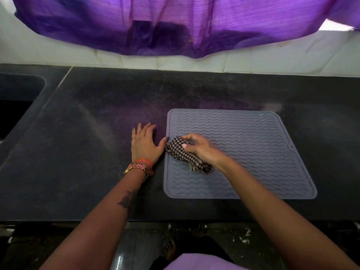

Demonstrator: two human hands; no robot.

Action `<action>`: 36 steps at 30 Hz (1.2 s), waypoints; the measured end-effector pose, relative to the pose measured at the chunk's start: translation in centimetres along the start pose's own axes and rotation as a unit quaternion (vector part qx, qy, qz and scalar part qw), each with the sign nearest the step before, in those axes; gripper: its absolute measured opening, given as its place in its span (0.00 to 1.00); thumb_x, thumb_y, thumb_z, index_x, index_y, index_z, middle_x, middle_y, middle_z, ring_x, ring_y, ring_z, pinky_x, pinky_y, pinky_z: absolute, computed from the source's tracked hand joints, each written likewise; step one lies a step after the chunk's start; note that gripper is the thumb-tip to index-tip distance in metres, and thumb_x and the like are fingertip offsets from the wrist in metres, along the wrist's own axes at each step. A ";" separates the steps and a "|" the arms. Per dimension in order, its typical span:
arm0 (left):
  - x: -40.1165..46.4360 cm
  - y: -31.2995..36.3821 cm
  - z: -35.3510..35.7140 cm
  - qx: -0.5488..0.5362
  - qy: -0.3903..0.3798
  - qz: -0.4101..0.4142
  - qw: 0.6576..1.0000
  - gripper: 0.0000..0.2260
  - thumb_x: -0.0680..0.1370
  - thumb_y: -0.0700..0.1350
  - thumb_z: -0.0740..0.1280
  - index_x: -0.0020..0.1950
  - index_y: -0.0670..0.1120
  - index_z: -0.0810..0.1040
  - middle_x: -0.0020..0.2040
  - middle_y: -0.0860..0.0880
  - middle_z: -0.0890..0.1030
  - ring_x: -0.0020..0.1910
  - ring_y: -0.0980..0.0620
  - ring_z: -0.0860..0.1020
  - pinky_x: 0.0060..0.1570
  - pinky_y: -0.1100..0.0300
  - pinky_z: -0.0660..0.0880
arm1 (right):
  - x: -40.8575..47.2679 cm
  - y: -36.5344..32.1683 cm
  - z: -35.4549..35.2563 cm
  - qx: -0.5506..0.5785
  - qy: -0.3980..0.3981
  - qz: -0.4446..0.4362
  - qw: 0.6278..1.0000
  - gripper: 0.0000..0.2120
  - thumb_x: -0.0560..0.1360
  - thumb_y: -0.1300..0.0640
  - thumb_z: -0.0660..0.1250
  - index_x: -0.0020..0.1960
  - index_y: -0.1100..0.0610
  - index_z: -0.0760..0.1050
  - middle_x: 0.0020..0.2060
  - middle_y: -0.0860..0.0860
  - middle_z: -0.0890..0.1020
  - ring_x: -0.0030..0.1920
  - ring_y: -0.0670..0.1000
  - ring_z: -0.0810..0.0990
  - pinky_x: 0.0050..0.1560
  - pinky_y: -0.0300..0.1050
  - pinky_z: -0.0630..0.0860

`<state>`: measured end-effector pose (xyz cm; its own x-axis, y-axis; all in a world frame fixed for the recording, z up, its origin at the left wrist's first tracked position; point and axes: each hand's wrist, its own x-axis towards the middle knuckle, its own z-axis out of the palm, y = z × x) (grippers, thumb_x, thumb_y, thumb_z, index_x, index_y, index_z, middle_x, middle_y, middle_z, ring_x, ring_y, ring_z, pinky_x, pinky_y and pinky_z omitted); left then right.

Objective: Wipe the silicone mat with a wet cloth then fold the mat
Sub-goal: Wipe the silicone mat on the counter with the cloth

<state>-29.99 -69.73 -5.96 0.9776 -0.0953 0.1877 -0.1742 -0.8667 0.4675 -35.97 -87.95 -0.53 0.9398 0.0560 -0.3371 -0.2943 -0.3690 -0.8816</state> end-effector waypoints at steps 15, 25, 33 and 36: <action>0.0 -0.1 0.0 -0.011 0.005 0.002 1.000 0.26 0.74 0.58 0.64 0.67 0.46 0.69 0.72 0.46 0.67 0.75 0.44 0.56 0.74 0.50 0.44 | -1.5 -0.1 -0.1 -0.104 -0.123 0.019 0.987 0.17 0.73 0.51 0.68 0.61 0.45 0.75 0.60 0.45 0.77 0.60 0.46 0.74 0.58 0.40 0.69; 0.0 -0.1 0.0 -0.005 0.003 0.001 1.000 0.26 0.74 0.59 0.64 0.68 0.46 0.69 0.72 0.46 0.67 0.75 0.44 0.55 0.74 0.50 0.44 | -0.9 -0.4 1.7 -0.336 0.051 -0.067 0.938 0.17 0.75 0.41 0.59 0.62 0.43 0.71 0.58 0.50 0.79 0.56 0.53 0.77 0.57 0.50 0.74; 0.1 -0.1 0.0 -0.005 0.001 0.000 1.000 0.26 0.74 0.60 0.64 0.67 0.47 0.69 0.72 0.46 0.67 0.75 0.44 0.55 0.74 0.50 0.44 | -3.6 -0.6 2.0 -0.395 -0.047 -0.112 0.911 0.22 0.68 0.41 0.68 0.62 0.40 0.72 0.58 0.49 0.79 0.58 0.53 0.76 0.57 0.50 0.73; 0.0 -0.2 0.1 -0.006 0.005 0.003 1.000 0.26 0.74 0.59 0.64 0.67 0.46 0.69 0.71 0.46 0.68 0.75 0.44 0.56 0.74 0.49 0.45 | -2.8 -1.3 0.5 -0.299 -0.043 -0.098 0.948 0.21 0.67 0.42 0.70 0.60 0.38 0.73 0.57 0.45 0.80 0.57 0.49 0.76 0.58 0.49 0.73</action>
<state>-29.90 -69.65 -6.13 0.9754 -0.0945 0.1991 -0.1808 -0.8598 0.4776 -38.28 -87.13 1.37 0.9412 0.2438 -0.2339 0.0600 -0.8020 -0.5943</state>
